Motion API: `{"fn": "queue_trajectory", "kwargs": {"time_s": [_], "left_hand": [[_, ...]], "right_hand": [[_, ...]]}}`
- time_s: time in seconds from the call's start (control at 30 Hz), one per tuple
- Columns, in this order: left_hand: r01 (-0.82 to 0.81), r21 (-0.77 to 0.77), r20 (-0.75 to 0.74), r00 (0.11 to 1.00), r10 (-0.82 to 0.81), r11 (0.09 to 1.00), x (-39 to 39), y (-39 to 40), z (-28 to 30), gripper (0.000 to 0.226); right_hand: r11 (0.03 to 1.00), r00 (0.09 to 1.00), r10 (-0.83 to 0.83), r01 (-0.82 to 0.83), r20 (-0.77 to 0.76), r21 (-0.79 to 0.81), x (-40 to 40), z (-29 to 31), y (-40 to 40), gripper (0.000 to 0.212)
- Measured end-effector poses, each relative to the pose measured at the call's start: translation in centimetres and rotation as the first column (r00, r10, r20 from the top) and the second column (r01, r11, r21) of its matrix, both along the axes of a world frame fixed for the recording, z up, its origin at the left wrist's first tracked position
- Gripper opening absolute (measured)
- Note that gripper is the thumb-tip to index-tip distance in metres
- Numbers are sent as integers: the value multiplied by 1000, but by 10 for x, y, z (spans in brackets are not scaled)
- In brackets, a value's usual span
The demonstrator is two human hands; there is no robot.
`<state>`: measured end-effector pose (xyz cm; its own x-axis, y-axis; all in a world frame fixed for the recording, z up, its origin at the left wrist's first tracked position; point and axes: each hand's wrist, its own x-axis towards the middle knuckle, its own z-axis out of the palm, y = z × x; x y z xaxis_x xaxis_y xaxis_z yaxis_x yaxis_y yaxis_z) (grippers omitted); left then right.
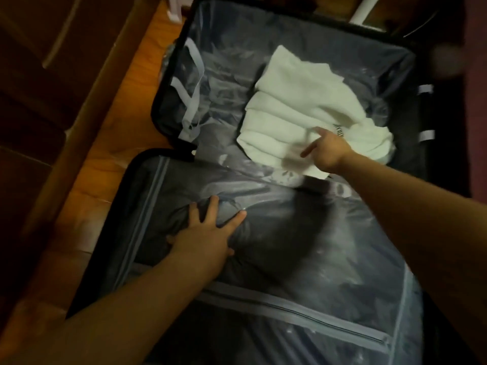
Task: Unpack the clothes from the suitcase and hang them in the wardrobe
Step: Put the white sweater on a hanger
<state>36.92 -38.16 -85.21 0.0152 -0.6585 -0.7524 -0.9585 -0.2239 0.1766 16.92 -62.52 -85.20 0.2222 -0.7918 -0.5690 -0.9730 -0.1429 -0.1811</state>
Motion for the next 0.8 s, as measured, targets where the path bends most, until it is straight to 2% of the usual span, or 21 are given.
{"fn": "queue_trajectory", "kwargs": {"time_s": [0.07,0.13,0.23,0.33,0.4,0.47,0.53,0.6,0.67,0.73,0.8], "left_hand": [[11,-39,15,1000,-10,999,0,1,-3,81],[38,-65,28,999,-36,997,4,2,-6,82],[43,-54,35,999,-41,998,7,4,-9,82],[12,-50,4,1000,-12,999,5,4,-6,81],[-20,-35,-37,999,19,999,9,10,0,81],[-55,9,-85,995,56,998,12,24,14,81],[-137,81,-124,981,147,987,12,48,39,75],[-238,130,-107,962,253,962,9,79,77,69],[-292,111,-113,946,304,950,8,106,130,67],[-347,99,-198,912,360,933,3,116,196,64],[-414,78,-291,861,418,907,-6,107,274,64]], "right_hand": [[996,991,81,-77,-104,33,3,-41,-3,61],[987,973,159,-159,-165,13,5,-66,1,54],[978,992,123,-126,-27,-165,4,-58,8,40],[950,989,-31,74,145,-305,-5,-24,27,26],[920,952,-173,248,253,-304,-8,9,49,25],[897,896,-274,369,351,-243,-13,51,73,33],[908,876,-288,378,388,-180,-25,99,101,41],[922,871,-250,348,423,-171,-37,153,131,38],[905,825,-292,402,484,-139,-48,208,154,33],[854,712,-415,519,567,-27,-57,272,166,28],[783,551,-525,612,649,114,-67,351,173,21]]}}
